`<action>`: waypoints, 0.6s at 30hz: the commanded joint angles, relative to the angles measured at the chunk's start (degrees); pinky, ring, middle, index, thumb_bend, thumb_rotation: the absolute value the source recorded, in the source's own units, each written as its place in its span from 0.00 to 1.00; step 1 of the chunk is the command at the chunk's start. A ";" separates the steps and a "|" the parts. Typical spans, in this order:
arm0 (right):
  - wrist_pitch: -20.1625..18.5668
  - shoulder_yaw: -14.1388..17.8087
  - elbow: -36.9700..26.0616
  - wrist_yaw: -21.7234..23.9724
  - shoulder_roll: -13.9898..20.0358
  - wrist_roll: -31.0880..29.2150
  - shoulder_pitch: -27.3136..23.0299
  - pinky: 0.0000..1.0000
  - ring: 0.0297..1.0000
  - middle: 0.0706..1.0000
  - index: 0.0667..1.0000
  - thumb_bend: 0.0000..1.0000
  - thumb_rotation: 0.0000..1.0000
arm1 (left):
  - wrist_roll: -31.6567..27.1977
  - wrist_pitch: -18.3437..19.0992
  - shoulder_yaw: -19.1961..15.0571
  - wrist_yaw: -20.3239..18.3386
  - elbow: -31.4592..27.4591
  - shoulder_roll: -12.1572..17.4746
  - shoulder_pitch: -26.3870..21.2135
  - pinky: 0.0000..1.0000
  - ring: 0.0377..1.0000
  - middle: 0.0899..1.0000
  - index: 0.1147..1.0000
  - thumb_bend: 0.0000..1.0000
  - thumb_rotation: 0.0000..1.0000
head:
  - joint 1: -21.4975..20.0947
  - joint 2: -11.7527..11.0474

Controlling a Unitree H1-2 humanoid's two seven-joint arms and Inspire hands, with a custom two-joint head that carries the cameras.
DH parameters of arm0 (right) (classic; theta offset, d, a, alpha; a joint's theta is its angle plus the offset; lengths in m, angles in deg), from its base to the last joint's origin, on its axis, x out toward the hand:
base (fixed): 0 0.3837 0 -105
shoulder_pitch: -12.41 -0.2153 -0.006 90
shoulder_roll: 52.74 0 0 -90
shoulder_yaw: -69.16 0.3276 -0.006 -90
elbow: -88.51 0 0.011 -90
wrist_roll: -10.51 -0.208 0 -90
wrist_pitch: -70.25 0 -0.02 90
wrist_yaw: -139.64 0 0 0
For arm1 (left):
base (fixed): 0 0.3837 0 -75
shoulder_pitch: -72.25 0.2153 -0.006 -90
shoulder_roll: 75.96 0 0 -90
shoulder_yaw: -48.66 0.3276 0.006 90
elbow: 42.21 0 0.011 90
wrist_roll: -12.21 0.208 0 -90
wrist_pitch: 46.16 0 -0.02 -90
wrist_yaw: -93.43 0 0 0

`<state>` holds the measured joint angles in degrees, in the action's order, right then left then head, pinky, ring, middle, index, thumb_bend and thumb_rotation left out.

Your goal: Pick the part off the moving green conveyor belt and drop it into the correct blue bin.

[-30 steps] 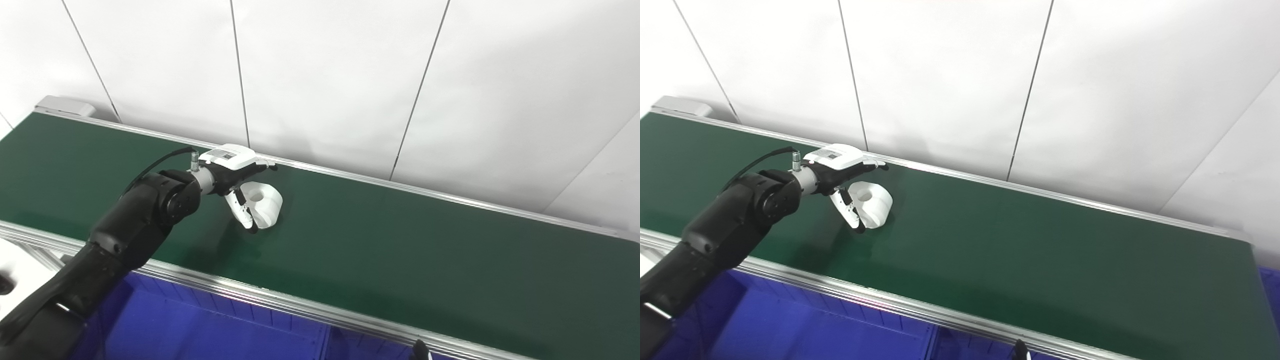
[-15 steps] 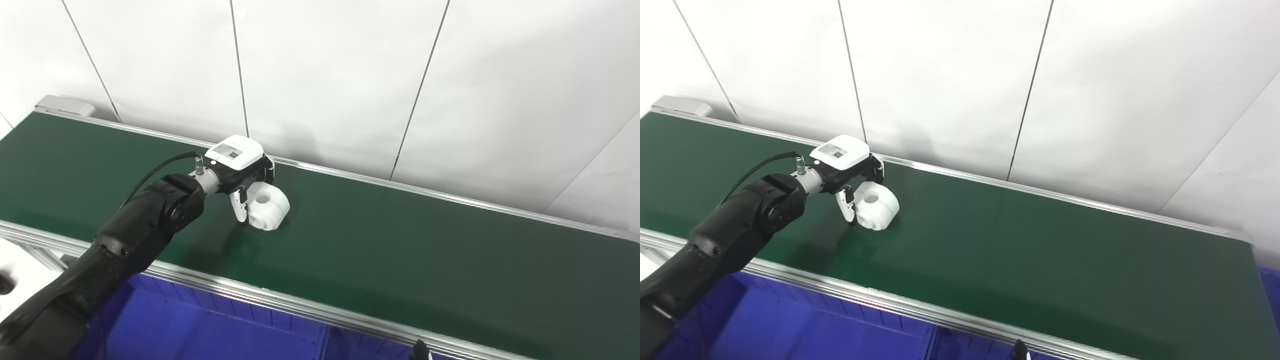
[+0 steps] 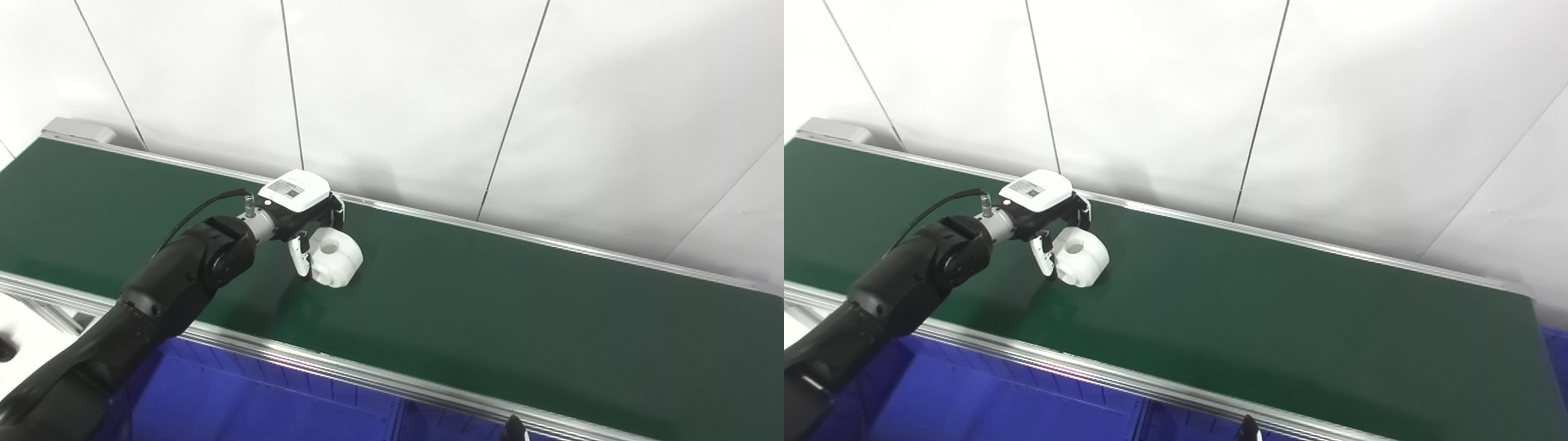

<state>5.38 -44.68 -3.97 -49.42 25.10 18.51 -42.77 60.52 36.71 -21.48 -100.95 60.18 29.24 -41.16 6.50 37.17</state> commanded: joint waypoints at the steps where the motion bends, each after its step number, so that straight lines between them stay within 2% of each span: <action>1: 1.72 0.21 -2.35 1.09 -0.46 0.01 0.81 1.00 0.99 1.00 1.00 0.73 1.00 | -1.56 1.33 -2.11 -0.87 -4.68 2.01 -1.22 0.64 0.59 0.46 0.40 0.52 0.00 | 1.11 0.96; 4: 1.55 0.75 -3.13 1.52 -0.76 0.21 1.07 1.00 0.99 1.00 1.00 0.71 1.00 | -2.71 1.87 -4.45 -2.47 -12.60 3.78 1.10 0.65 0.59 0.44 0.41 0.53 0.00 | 1.88 1.90; 6: 1.31 1.07 -3.76 1.94 -0.82 0.44 1.34 1.00 0.99 1.00 1.00 0.71 1.00 | -3.45 1.74 -6.06 -3.35 -17.21 4.78 2.73 0.65 0.58 0.48 0.38 0.52 0.00 | 2.38 2.10; 10: 0.22 1.20 -5.32 3.57 -0.36 -0.31 1.86 1.00 1.00 1.00 1.00 0.70 1.00 | -6.50 1.59 -11.17 -4.32 -29.05 7.32 10.07 0.64 0.54 0.46 0.39 0.52 0.00 | 3.42 3.07; 15: 0.15 1.39 -5.56 4.89 -0.86 -1.01 2.27 1.00 1.00 1.00 1.00 0.69 1.00 | -8.48 2.61 -15.67 -5.37 -37.10 7.62 18.89 0.64 0.55 0.46 0.38 0.52 0.00 | 2.53 3.13; 18: -0.13 1.60 -5.84 4.99 -1.40 -0.34 2.74 1.00 1.00 1.00 1.00 0.69 1.00 | -8.85 4.10 -18.26 -5.26 -41.77 6.52 26.92 0.64 0.55 0.47 0.38 0.52 0.00 | 1.89 3.41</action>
<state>5.25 -43.09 -7.89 -44.88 24.68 17.90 -40.97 52.33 40.20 -37.65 -107.56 21.74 35.64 -15.74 8.35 40.52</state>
